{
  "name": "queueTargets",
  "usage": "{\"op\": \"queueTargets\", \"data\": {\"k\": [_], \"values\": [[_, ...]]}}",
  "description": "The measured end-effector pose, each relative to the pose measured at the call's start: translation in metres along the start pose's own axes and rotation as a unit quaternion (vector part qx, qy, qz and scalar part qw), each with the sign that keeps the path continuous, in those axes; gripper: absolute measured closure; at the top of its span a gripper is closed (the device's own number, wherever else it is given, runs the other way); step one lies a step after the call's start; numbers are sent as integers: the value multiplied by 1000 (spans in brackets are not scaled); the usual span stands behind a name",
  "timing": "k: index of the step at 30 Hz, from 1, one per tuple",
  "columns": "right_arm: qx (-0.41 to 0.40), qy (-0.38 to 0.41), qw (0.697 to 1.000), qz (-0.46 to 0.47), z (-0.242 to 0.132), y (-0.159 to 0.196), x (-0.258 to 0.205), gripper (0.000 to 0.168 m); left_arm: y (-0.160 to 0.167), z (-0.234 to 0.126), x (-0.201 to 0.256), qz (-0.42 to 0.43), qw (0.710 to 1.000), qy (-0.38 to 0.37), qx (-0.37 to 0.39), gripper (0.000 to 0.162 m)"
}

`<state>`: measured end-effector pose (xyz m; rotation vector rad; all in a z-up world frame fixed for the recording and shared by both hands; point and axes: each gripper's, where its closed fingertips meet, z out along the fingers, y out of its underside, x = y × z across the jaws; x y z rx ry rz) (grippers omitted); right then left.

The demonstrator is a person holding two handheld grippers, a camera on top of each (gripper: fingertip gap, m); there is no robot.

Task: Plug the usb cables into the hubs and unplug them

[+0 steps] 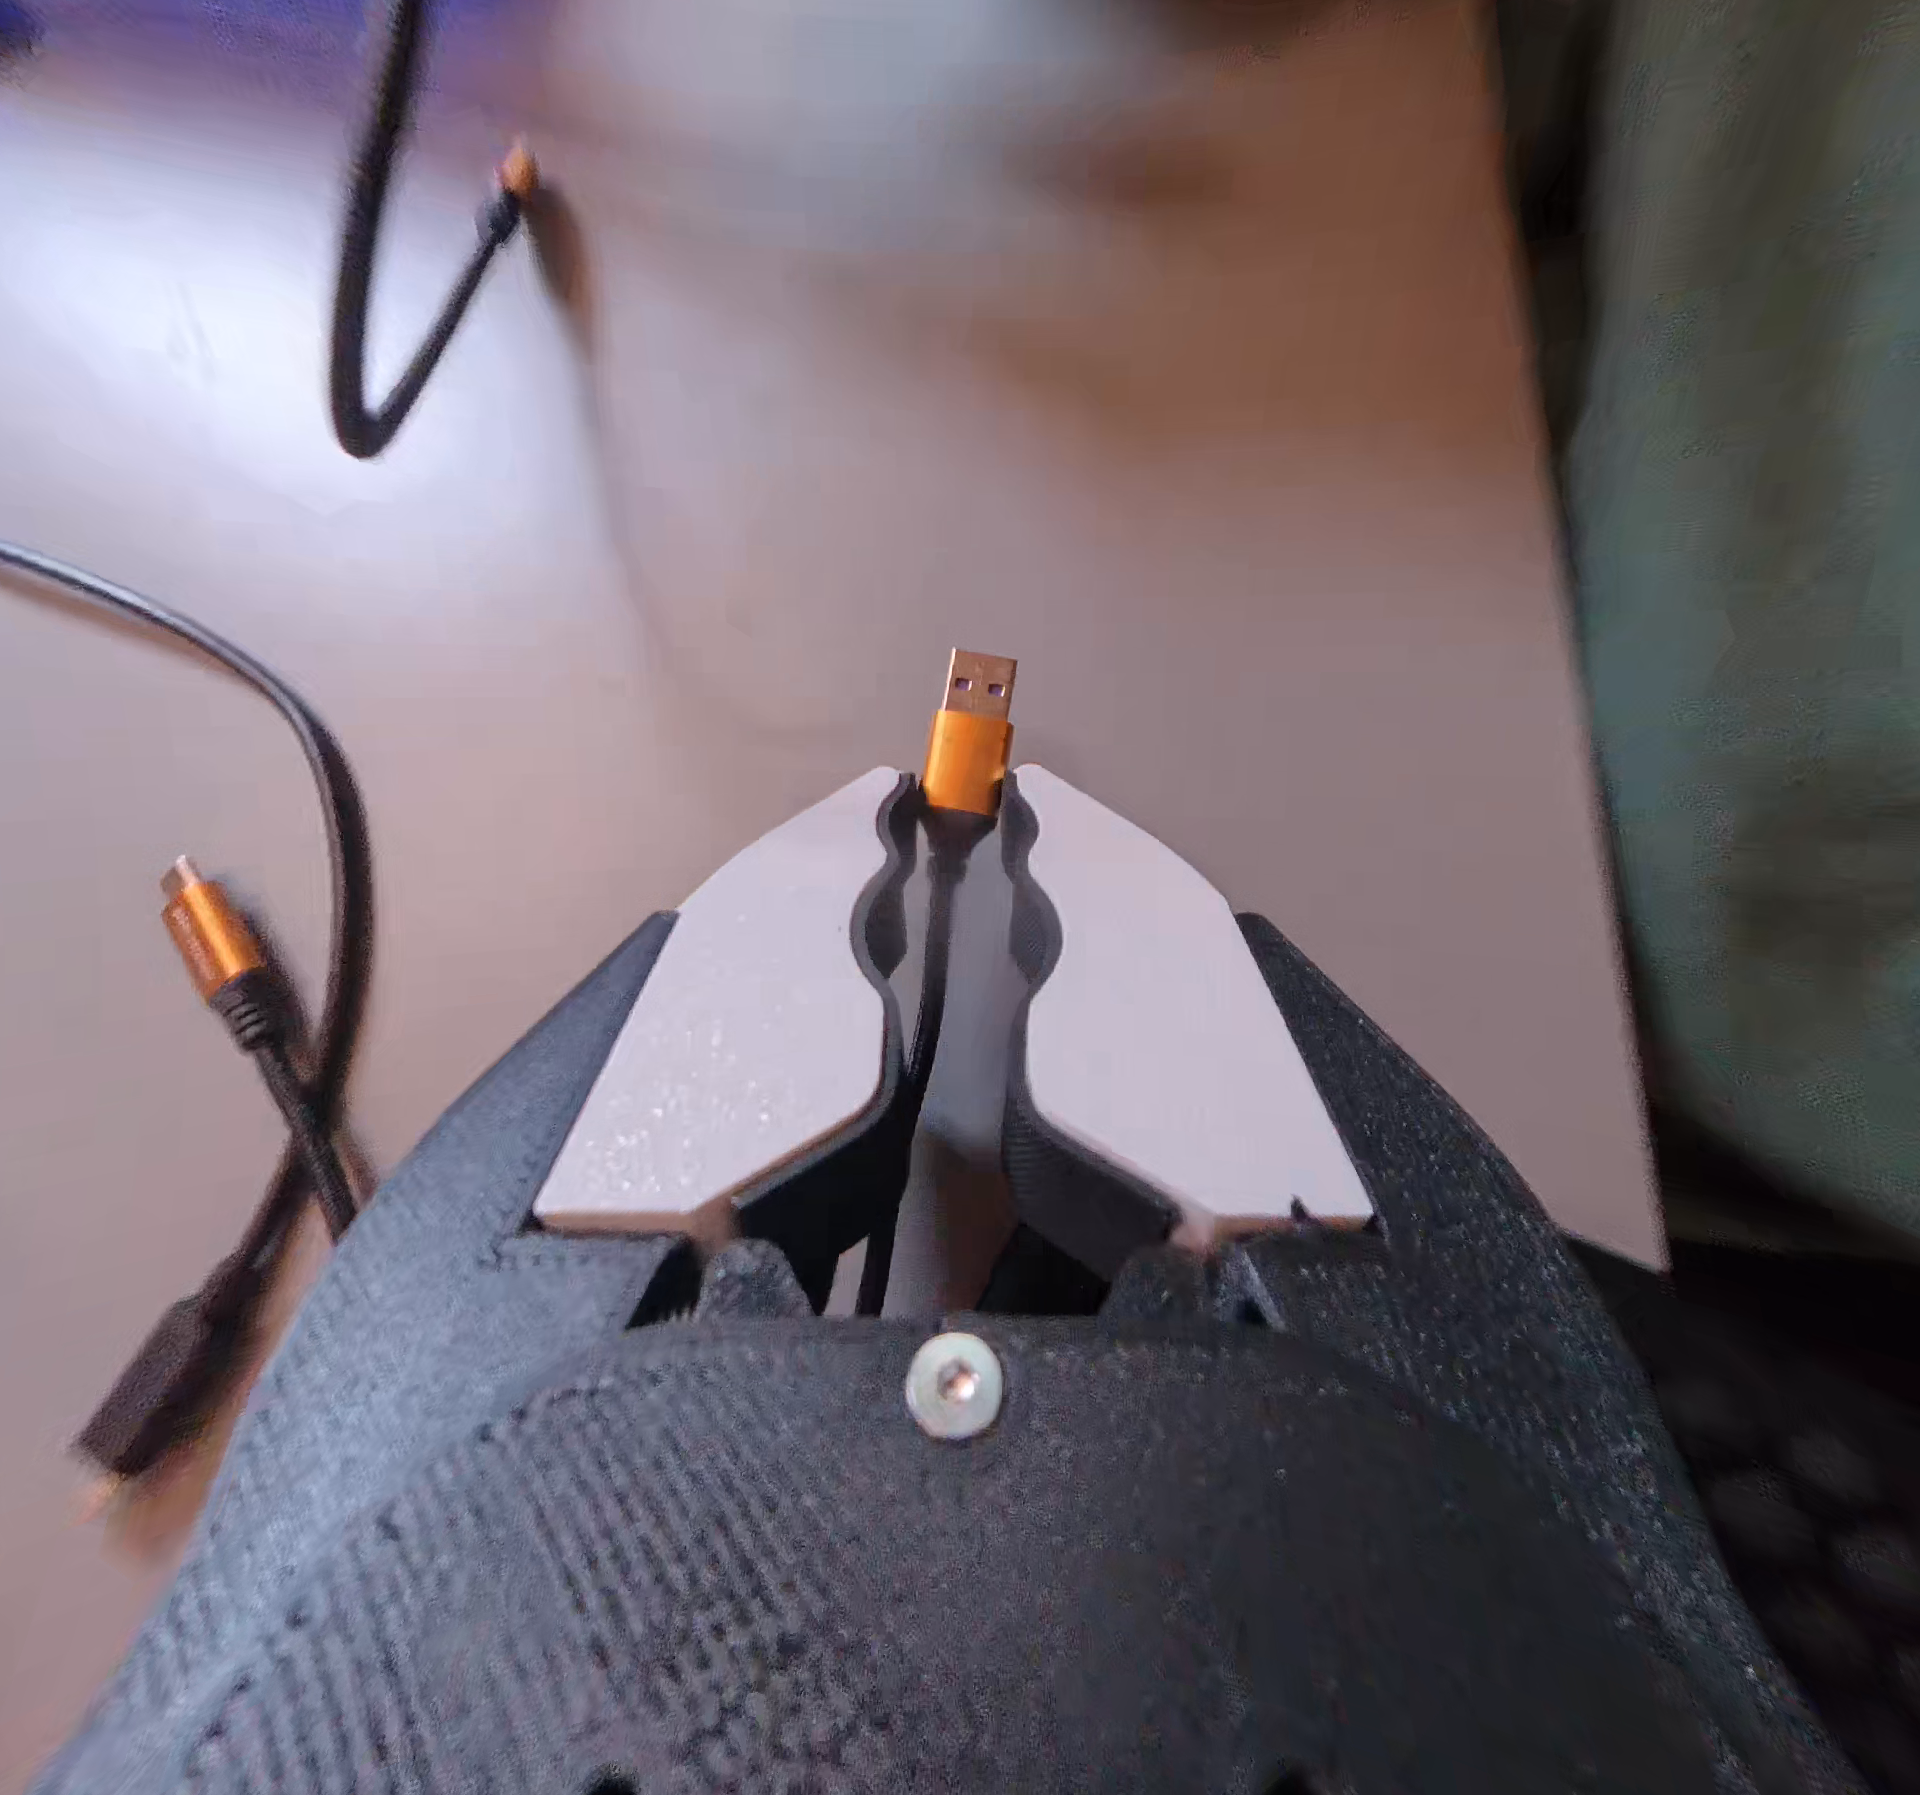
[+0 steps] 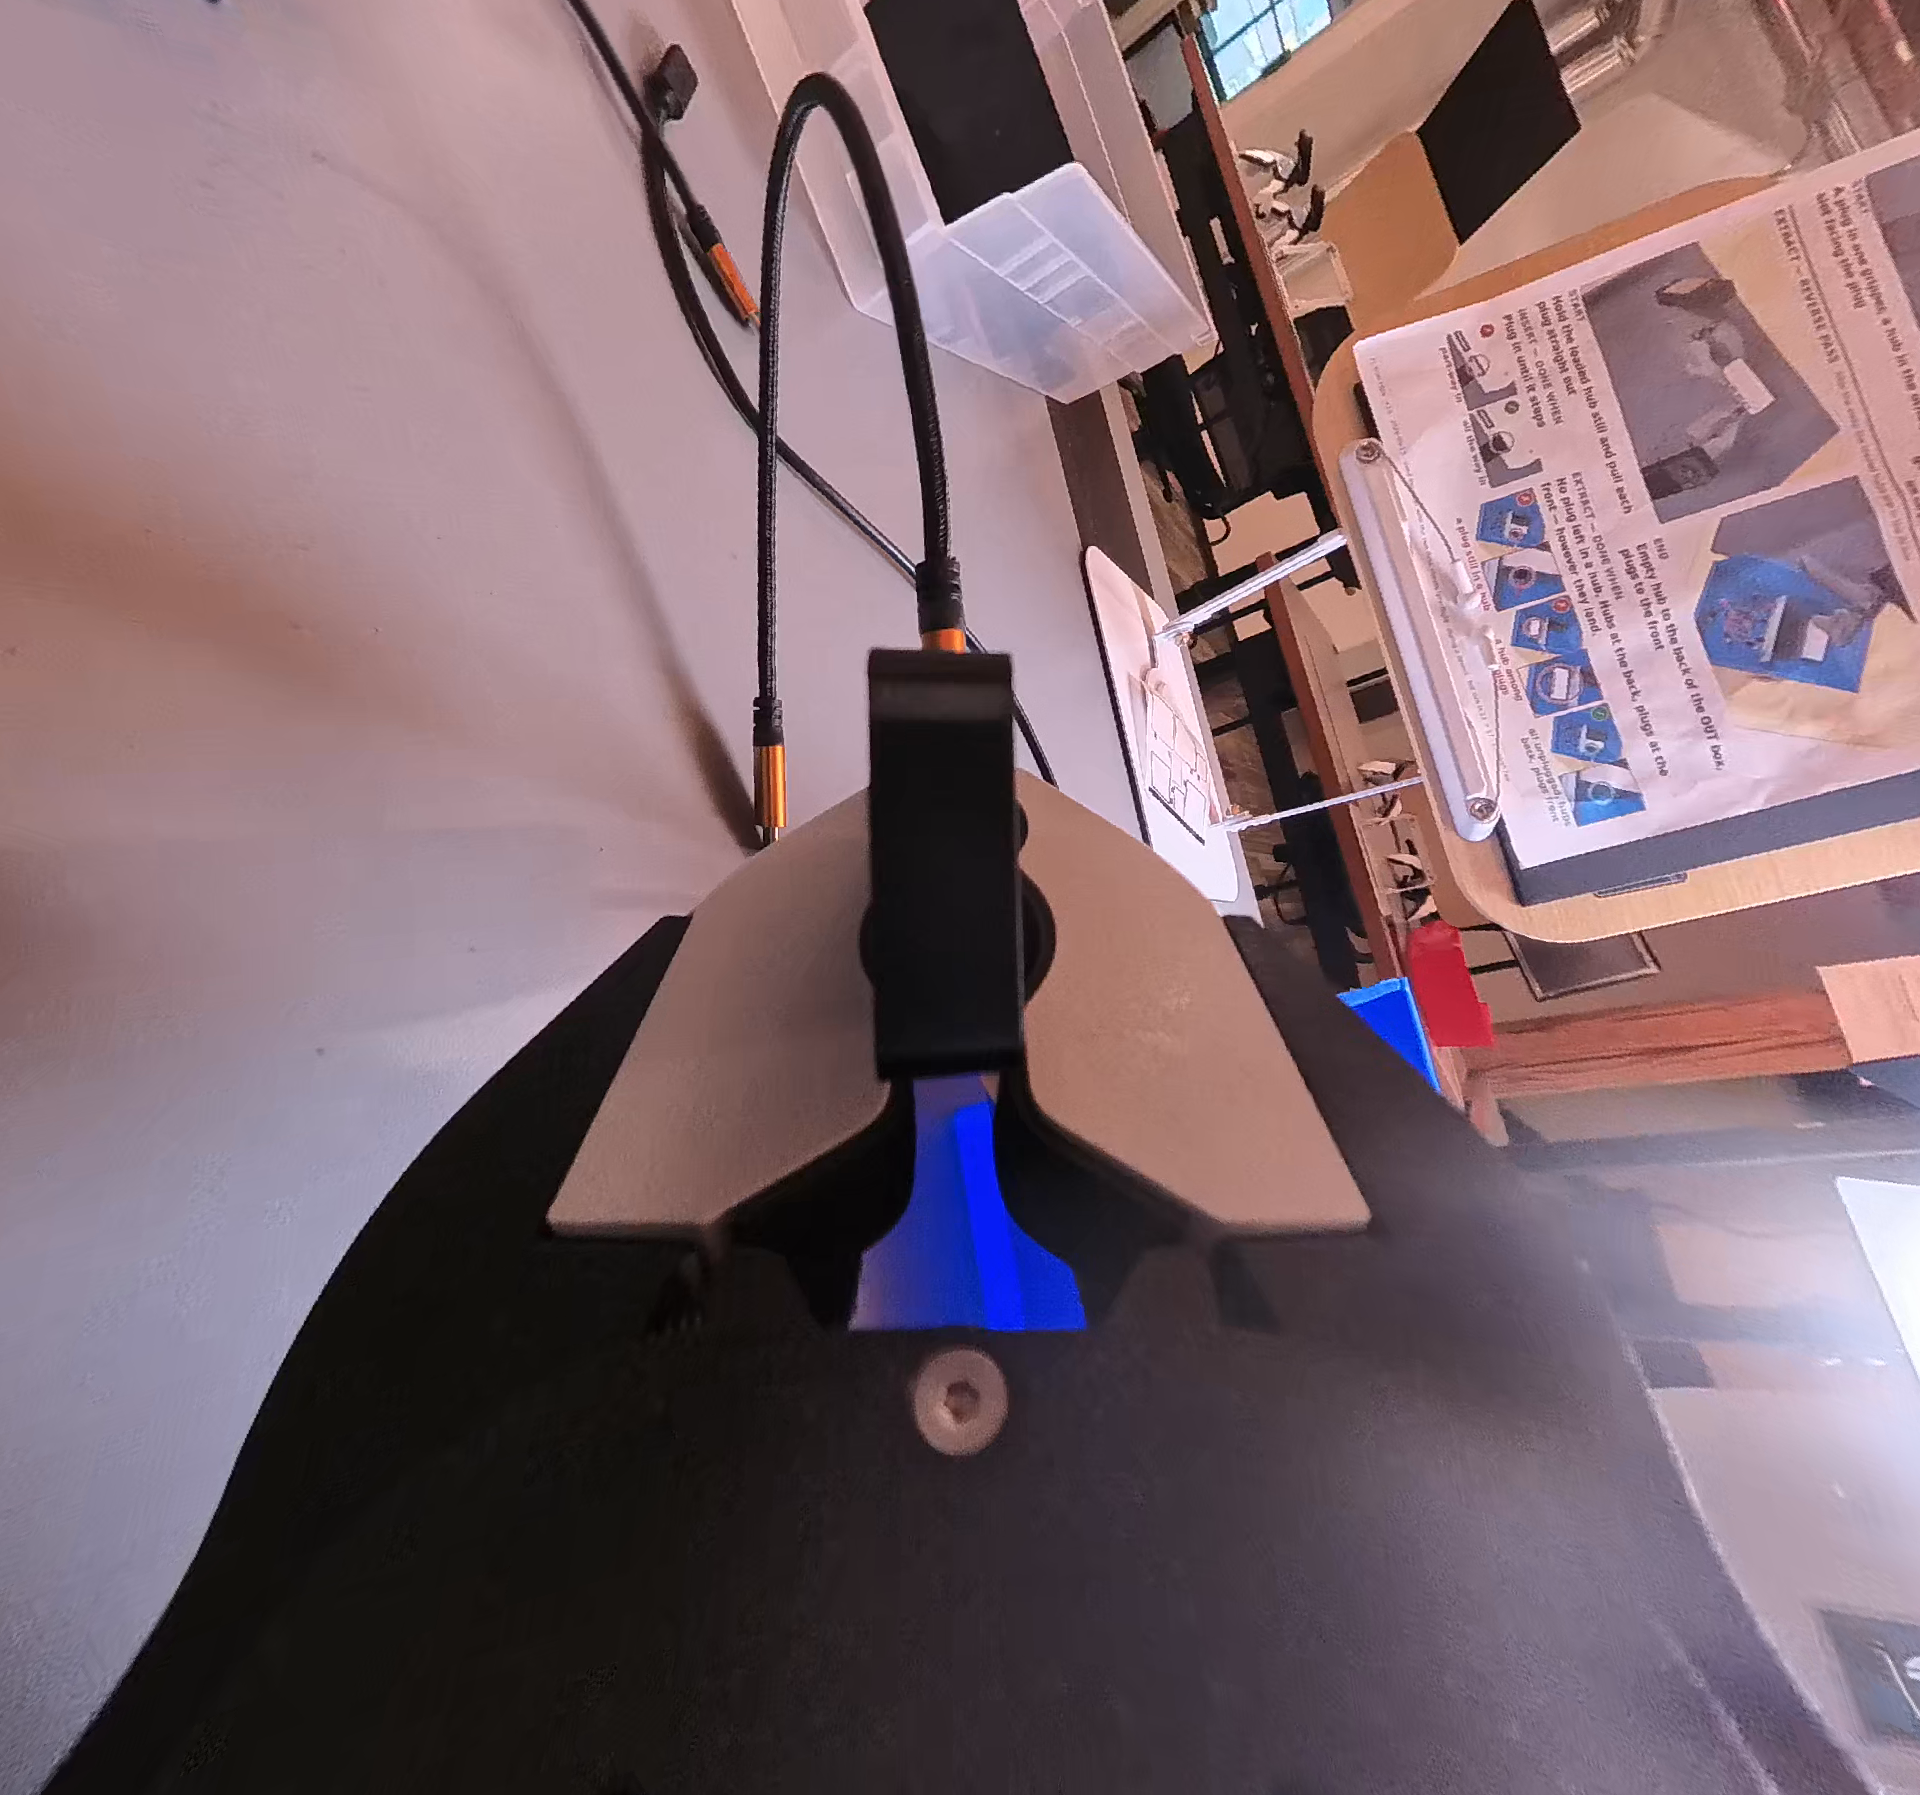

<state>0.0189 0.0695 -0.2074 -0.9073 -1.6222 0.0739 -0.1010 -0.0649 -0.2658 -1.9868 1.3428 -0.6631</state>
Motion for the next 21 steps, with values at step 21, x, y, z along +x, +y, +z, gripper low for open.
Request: {"op": "queueTargets", "data": {"k": [21], "values": [[8,1,1000,26,-1,0,3,156,-62,-47,-26,20,991,-83,104,147]]}}
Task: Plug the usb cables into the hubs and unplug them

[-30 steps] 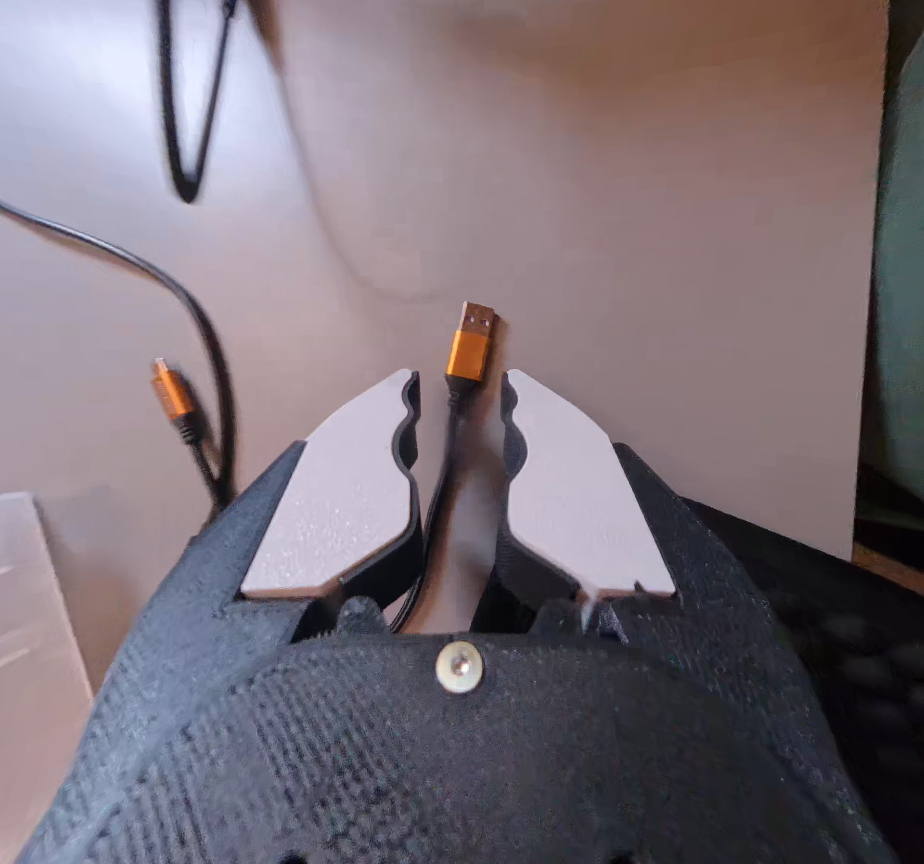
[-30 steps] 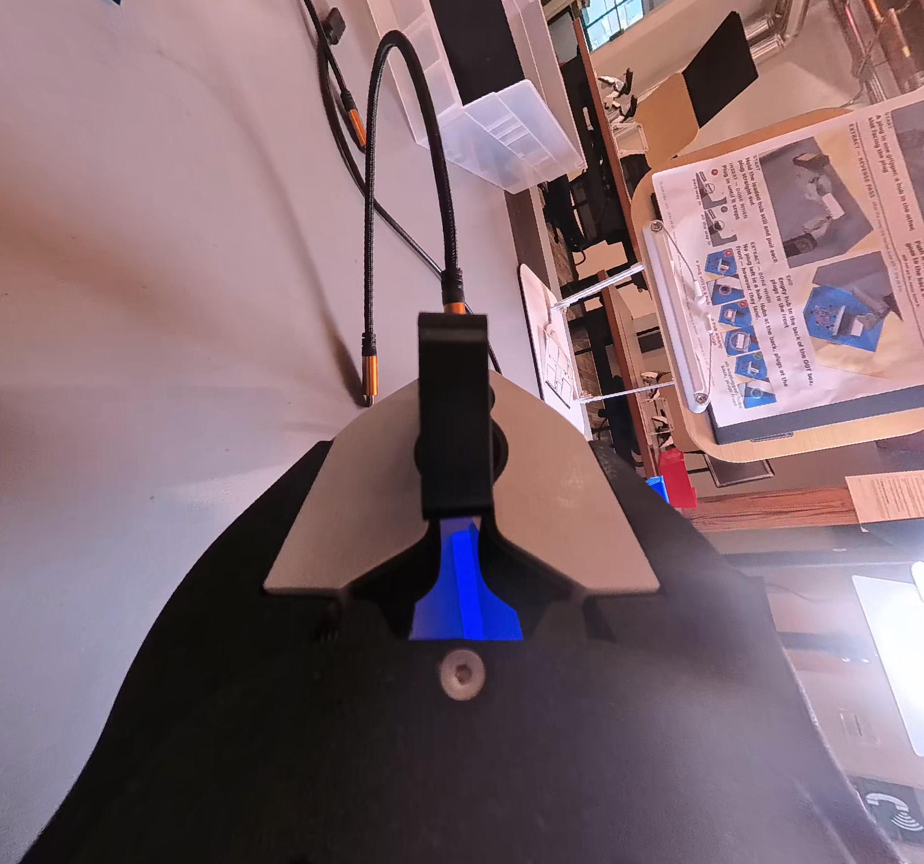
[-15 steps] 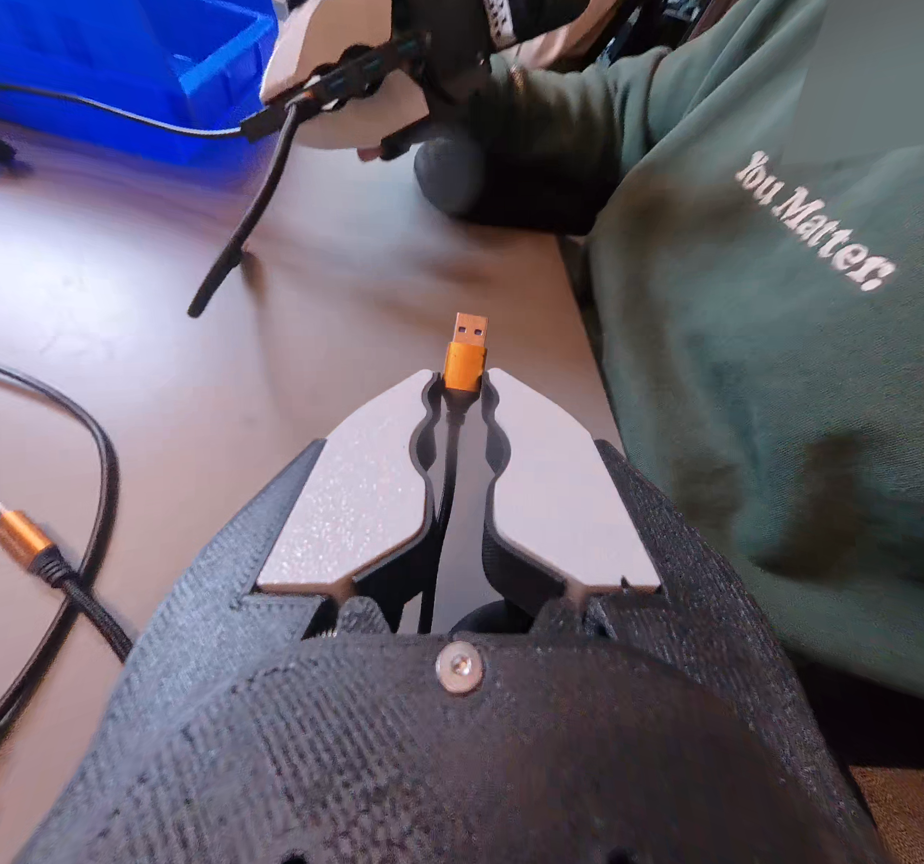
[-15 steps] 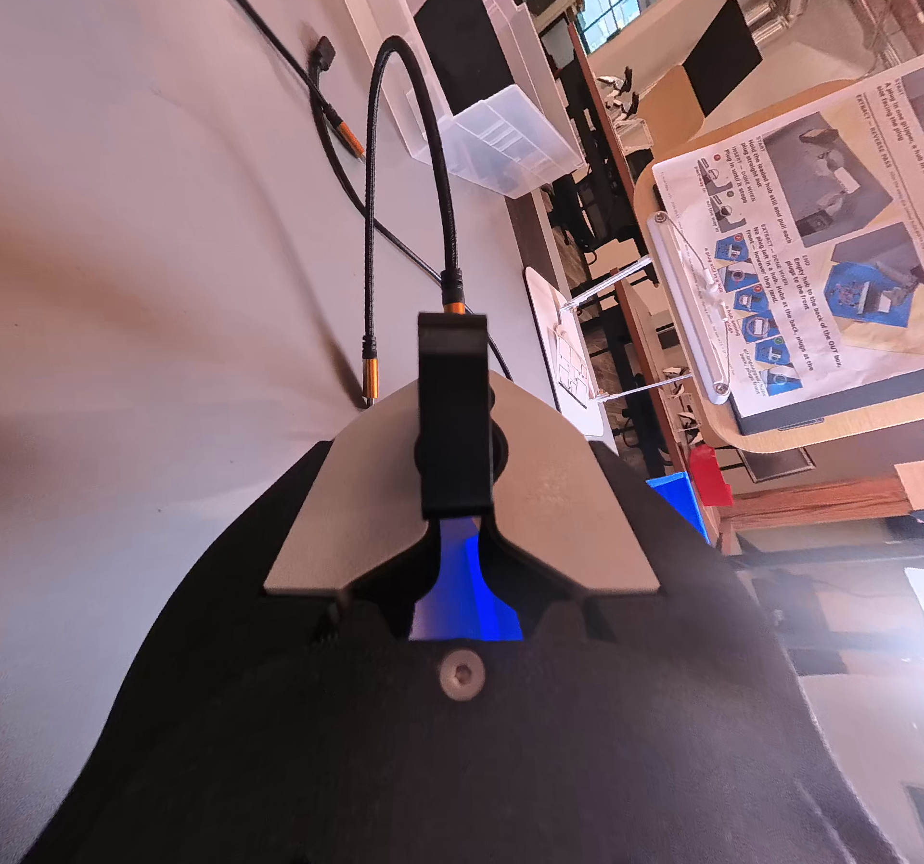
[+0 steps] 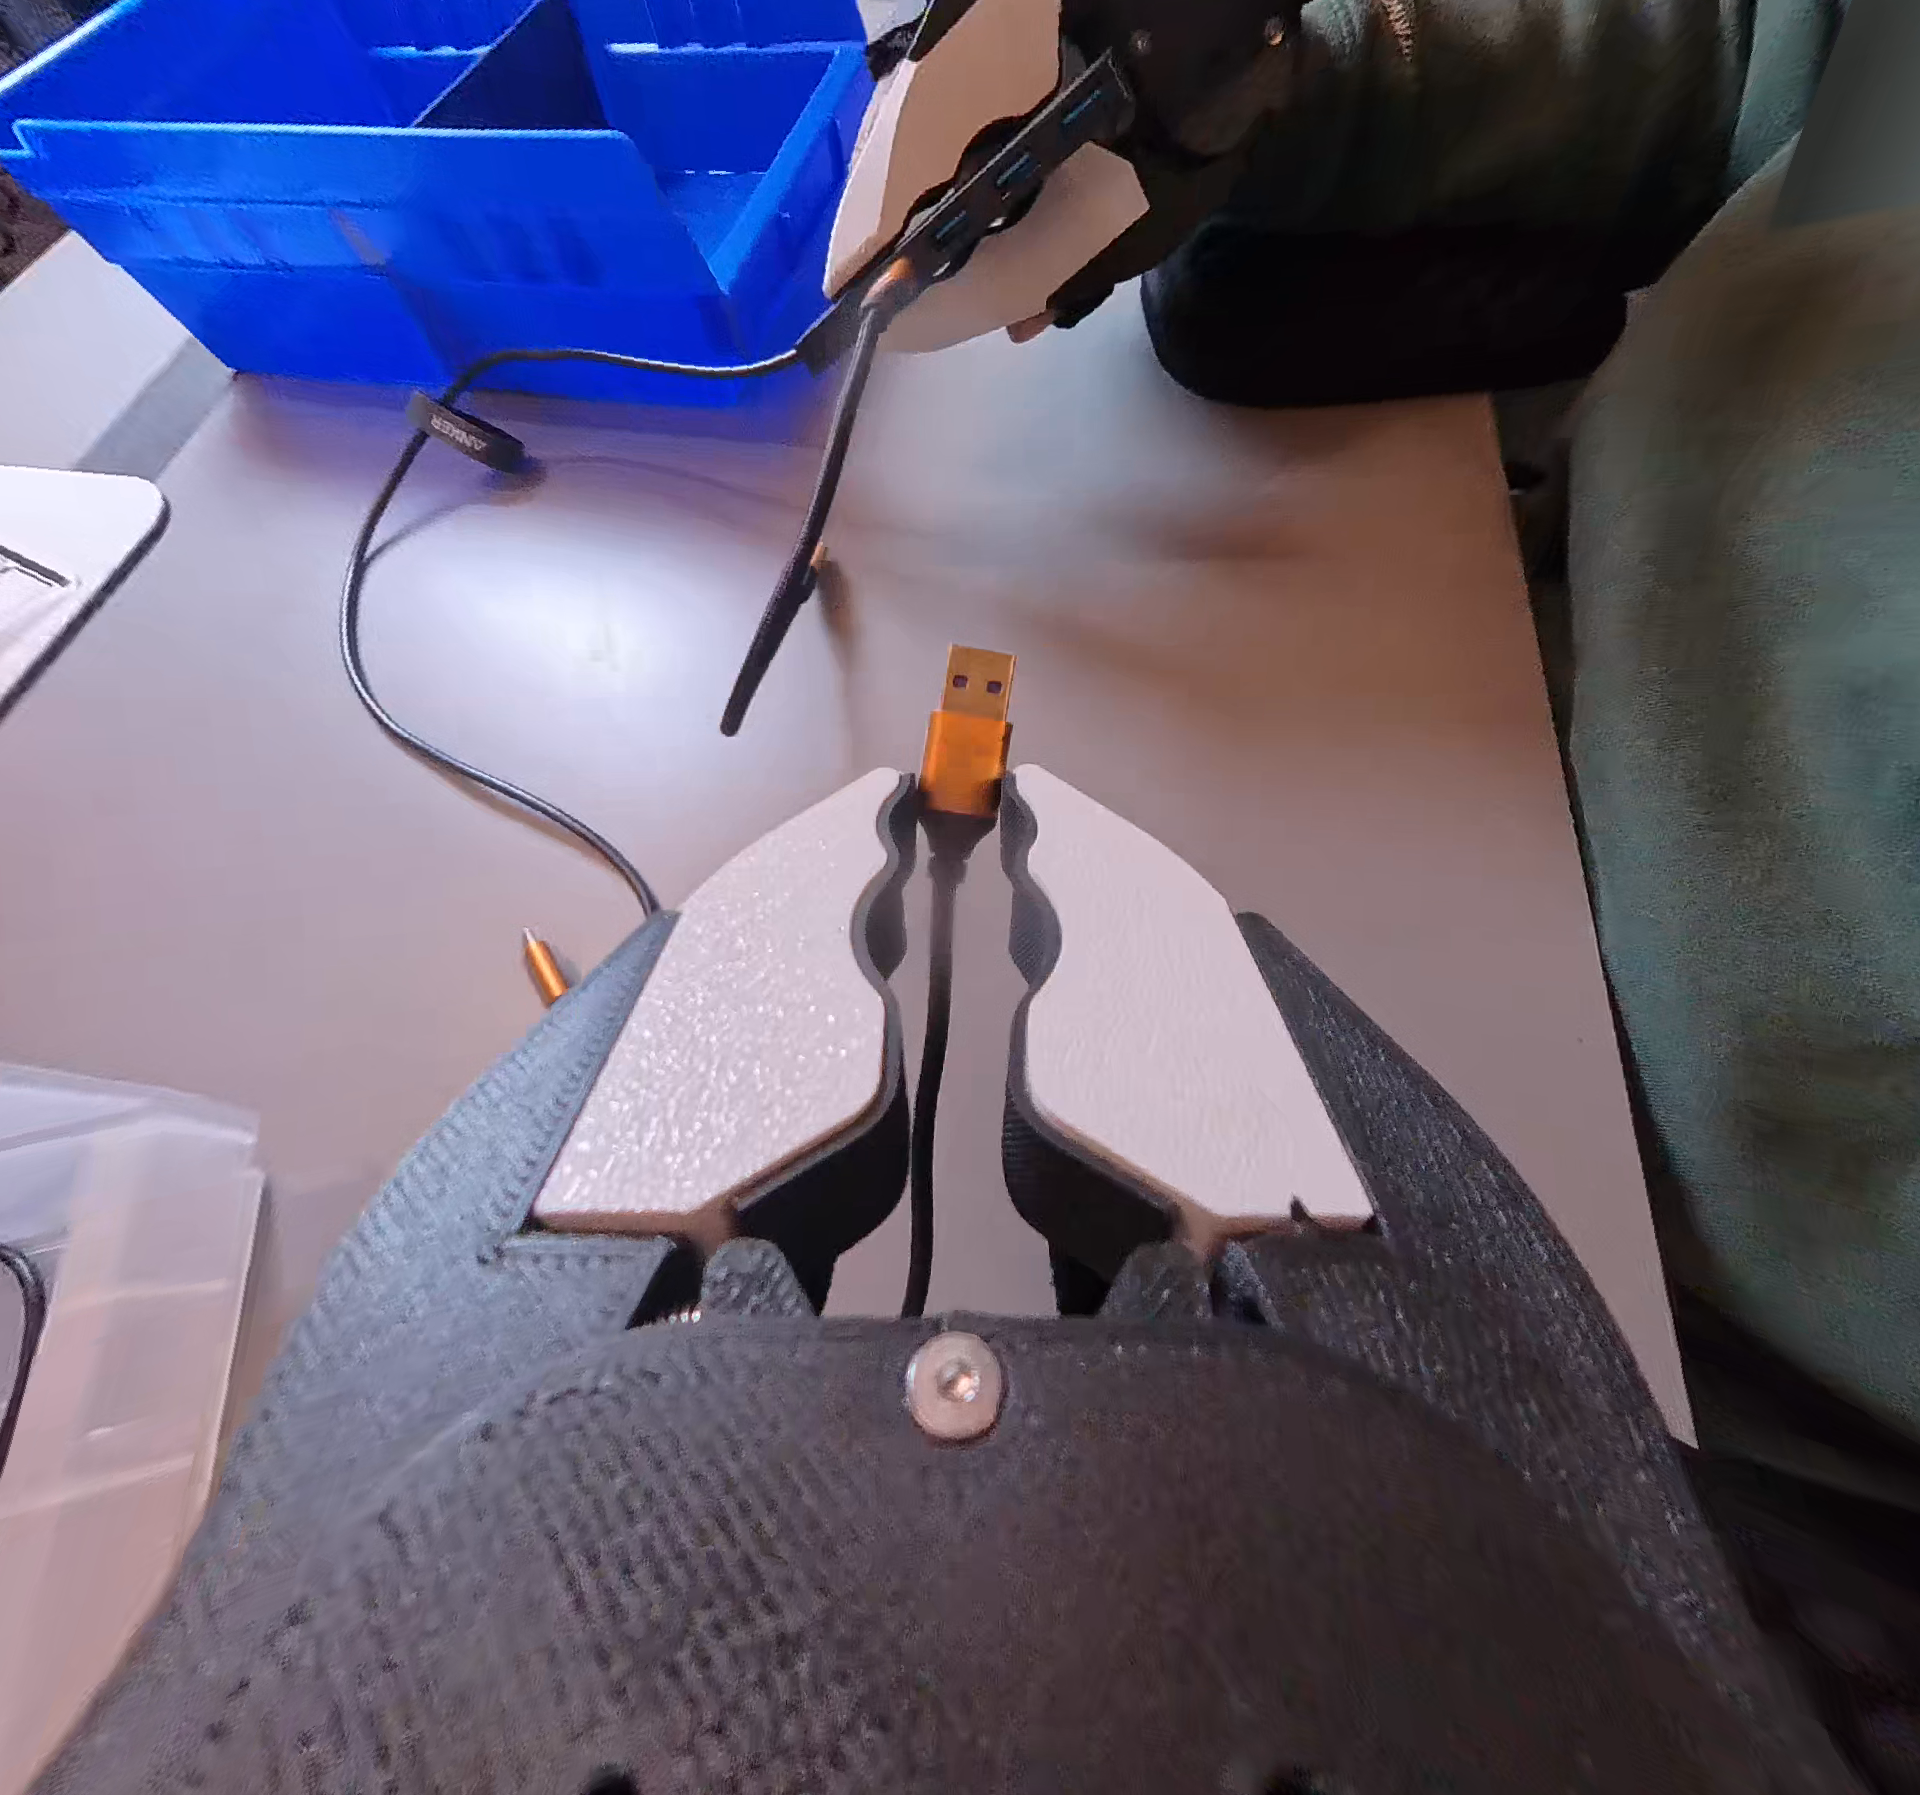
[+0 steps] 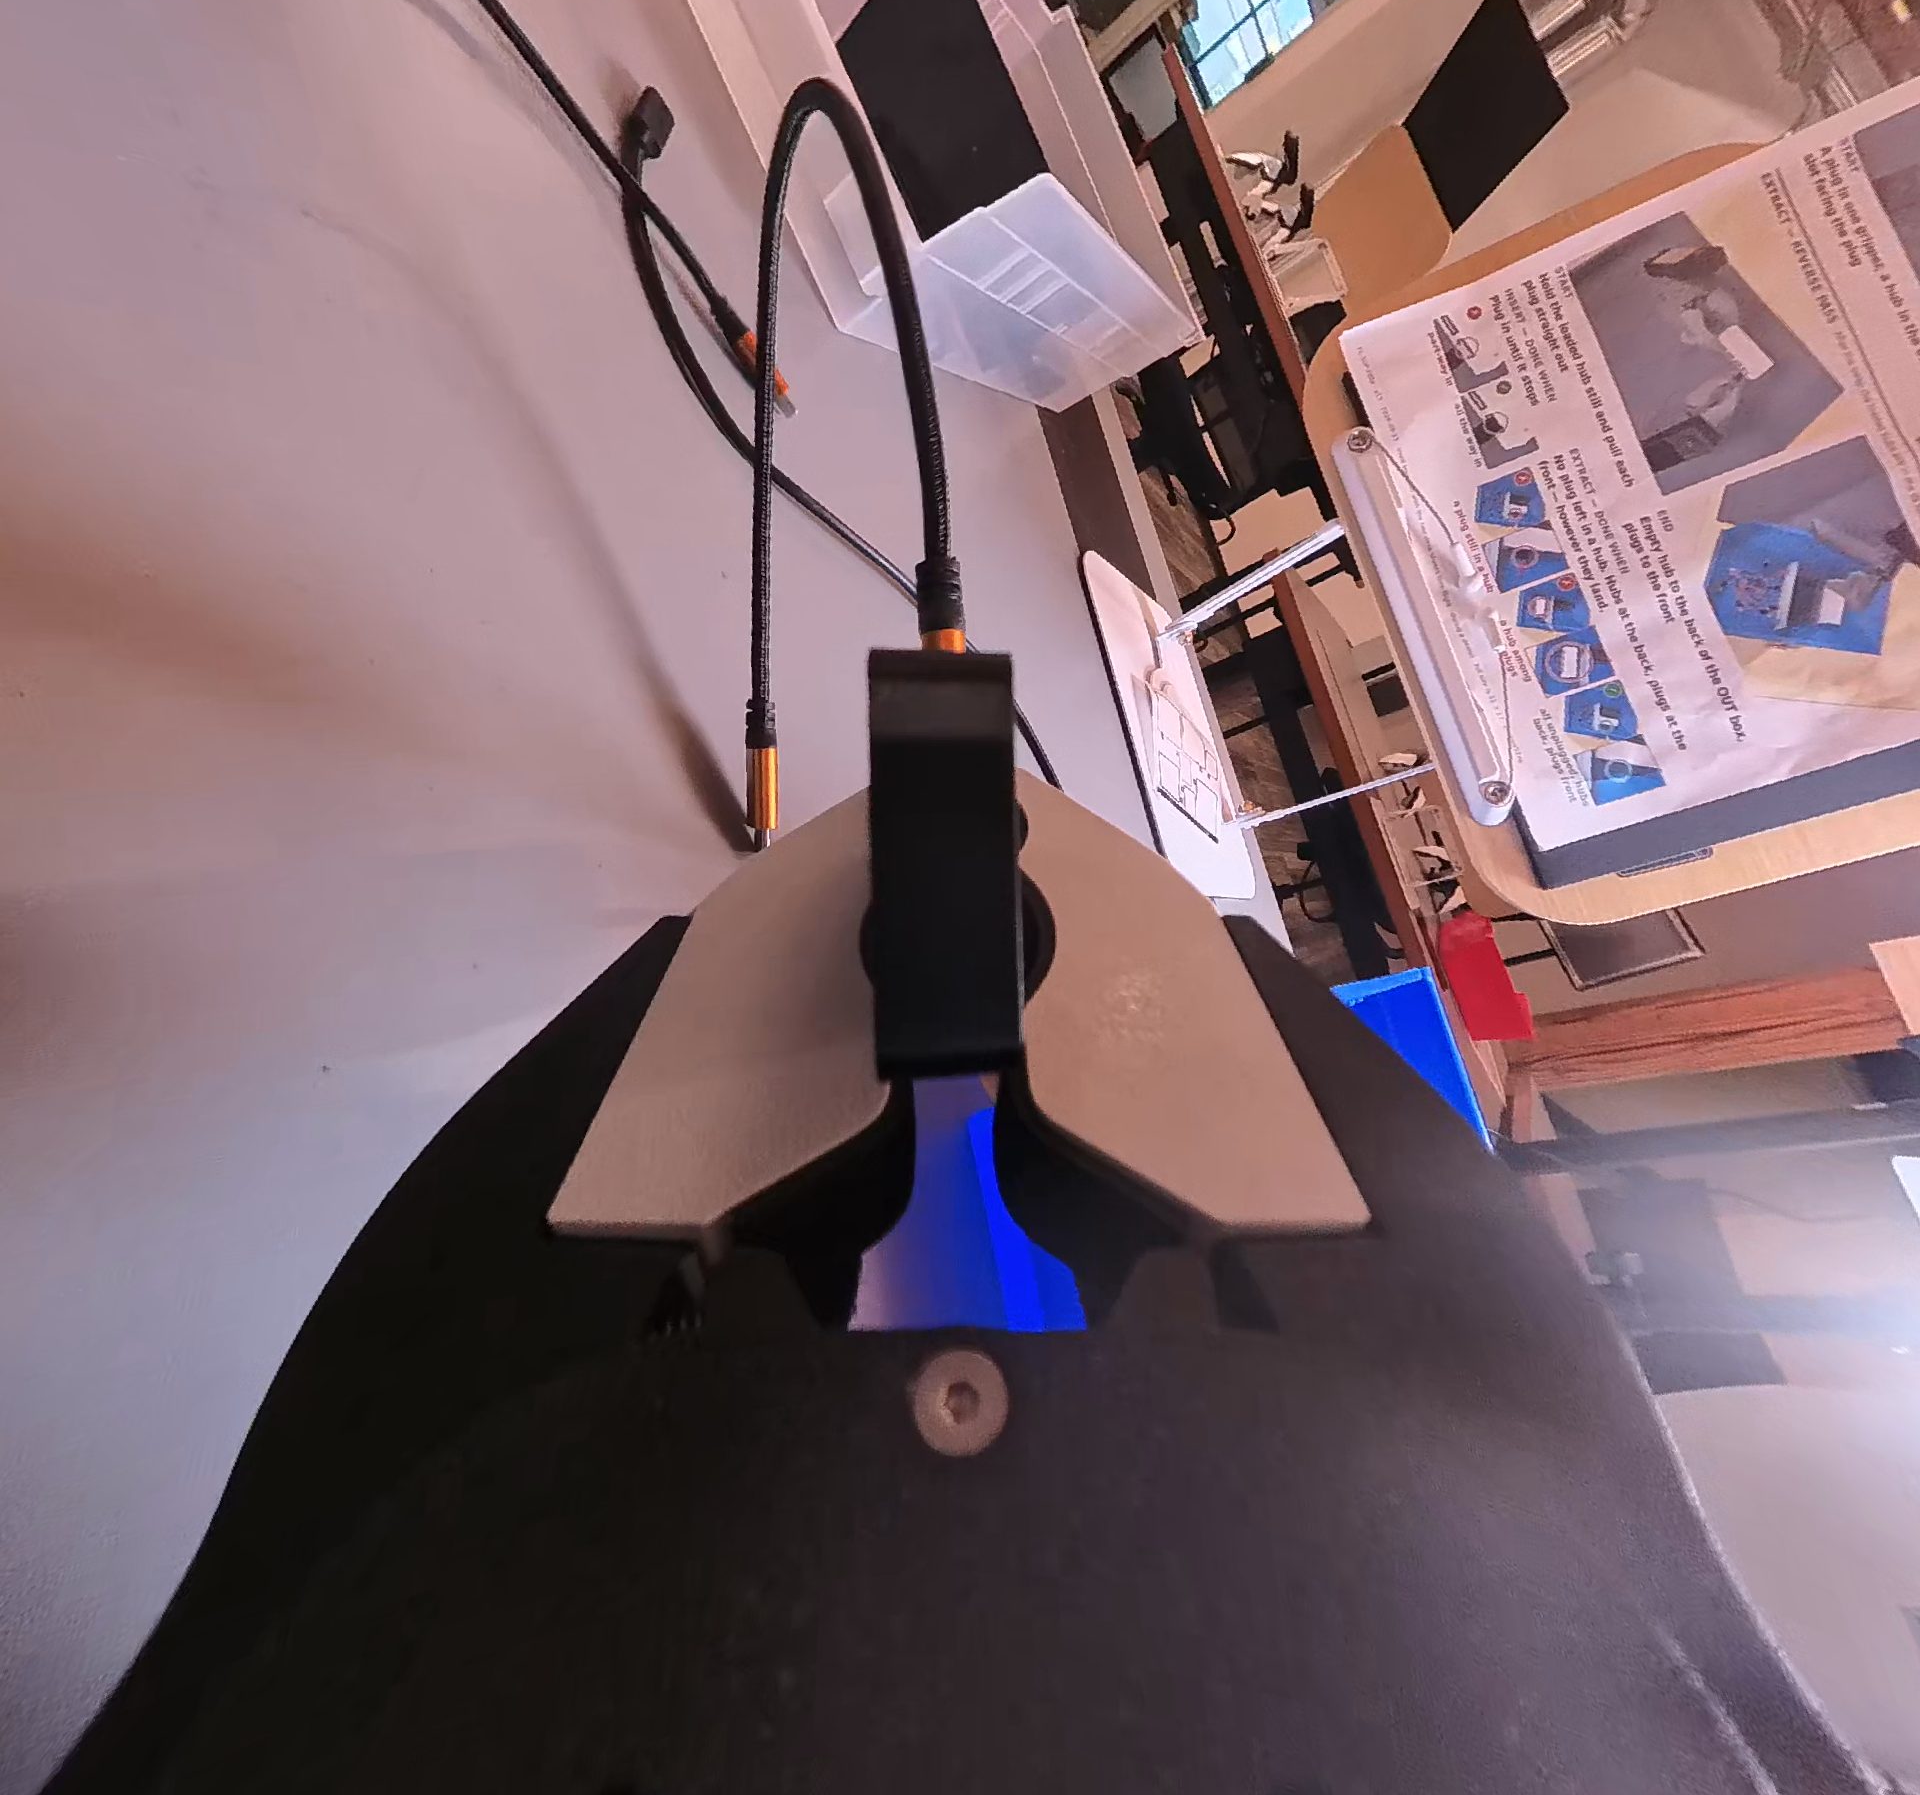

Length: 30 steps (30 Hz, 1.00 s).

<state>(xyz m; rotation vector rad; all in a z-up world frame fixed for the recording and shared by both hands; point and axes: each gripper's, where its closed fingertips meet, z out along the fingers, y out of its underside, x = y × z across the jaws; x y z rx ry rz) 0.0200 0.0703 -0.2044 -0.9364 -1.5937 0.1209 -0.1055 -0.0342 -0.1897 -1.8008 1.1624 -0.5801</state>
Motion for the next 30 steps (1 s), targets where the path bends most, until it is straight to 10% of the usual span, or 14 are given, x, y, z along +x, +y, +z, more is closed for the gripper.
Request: {"op": "queueTargets", "data": {"k": [13,20,30], "values": [[27,-10,999,35,-4,-5,2,156,-118,-84,85,-66,950,265,153,147],[24,-12,999,33,-5,-4,2,156,15,4,10,-280,929,239,-26,147],[21,-16,999,43,-4,2,2,156,76,24,-35,-178,968,44,-174,142]]}}
